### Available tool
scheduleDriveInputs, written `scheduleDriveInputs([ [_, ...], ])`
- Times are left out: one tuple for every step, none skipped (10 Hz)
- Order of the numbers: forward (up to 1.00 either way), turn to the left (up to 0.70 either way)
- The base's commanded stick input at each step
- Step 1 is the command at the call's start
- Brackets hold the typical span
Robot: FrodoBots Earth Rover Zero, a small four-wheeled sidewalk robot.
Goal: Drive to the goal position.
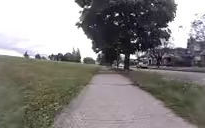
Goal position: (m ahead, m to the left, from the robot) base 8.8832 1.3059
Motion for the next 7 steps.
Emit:
scheduleDriveInputs([
  [0.7,0.0],
  [0.7,0.0],
  [0.7,0.0],
  [0.7,0.0],
  [0.7,0.0],
  [0.7,0.0],
  [0.7,0.0],
])
